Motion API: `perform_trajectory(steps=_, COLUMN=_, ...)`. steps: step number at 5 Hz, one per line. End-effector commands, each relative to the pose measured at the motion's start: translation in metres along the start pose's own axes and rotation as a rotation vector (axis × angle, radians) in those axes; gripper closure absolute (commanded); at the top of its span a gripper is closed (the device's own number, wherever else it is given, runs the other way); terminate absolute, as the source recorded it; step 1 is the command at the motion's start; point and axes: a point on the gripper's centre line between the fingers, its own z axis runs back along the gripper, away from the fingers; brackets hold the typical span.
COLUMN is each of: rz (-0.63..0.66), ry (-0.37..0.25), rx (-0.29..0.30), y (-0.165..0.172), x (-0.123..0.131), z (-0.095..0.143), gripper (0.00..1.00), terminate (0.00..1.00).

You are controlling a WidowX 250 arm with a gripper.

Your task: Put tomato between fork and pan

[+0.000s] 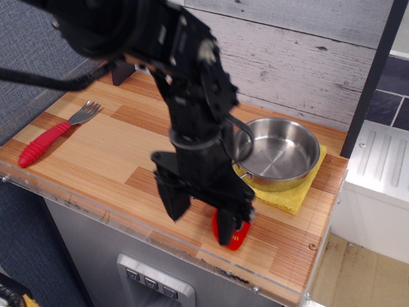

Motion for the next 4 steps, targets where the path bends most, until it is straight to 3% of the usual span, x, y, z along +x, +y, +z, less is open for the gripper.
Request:
perform_trajectory(steps=1, rz=0.013, ry=-0.118, rx=-0.004, y=-0.013, x=0.016, z=-0.009, gripper=0.00, terminate=0.00)
perform_trajectory(steps=2, rz=0.017, ry=-0.149, rx=0.004, y=-0.014, x=0.026, z=-0.014, gripper=0.00, terminate=0.00)
perform_trajectory(steps=4, rz=0.009, ry=-0.141, rx=-0.016, y=-0.015, x=0.036, z=-0.023, gripper=0.00, terminate=0.00)
